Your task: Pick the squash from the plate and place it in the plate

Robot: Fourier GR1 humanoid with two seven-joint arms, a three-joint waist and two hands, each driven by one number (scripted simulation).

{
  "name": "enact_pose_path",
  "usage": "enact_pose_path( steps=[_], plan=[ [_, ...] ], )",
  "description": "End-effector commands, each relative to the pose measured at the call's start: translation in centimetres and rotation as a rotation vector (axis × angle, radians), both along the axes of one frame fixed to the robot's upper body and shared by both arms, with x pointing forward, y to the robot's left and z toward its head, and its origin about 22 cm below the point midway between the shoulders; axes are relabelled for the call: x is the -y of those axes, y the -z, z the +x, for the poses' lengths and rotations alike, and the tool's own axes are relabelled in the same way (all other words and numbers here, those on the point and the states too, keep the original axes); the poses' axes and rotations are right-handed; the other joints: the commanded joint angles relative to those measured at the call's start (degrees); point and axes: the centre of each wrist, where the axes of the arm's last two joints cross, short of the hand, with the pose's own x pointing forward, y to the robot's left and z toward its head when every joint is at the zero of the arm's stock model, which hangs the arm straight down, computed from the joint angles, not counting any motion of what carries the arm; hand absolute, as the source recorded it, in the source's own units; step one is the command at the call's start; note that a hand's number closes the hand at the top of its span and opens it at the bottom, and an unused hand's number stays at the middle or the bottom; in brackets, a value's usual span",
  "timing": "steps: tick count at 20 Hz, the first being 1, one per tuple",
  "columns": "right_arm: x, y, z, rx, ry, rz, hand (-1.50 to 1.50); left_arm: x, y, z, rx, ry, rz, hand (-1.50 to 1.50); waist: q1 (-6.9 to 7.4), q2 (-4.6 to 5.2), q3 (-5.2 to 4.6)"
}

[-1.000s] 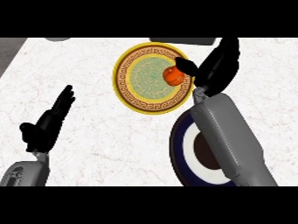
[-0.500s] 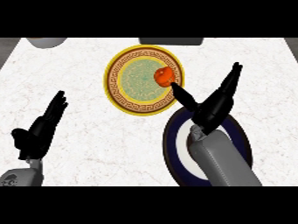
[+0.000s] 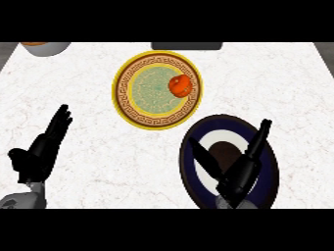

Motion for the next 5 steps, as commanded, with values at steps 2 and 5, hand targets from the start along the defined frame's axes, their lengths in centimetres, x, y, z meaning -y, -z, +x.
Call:
enact_pose_path(
  steps=[2,5],
  plan=[
    [0.4,1.4,-2.2,-0.004,0.010,0.027,-1.50,-1.2,0.4,-0.1,0.007,0.000,-0.008,0.00,-0.04,0.07,-0.01],
    [-0.1,3.3,-3.4,0.013,0.041,0.005,-1.50,-0.3,0.2,0.3,0.004,0.016,0.001,0.00,-0.17,0.07,-0.01]
  ],
)
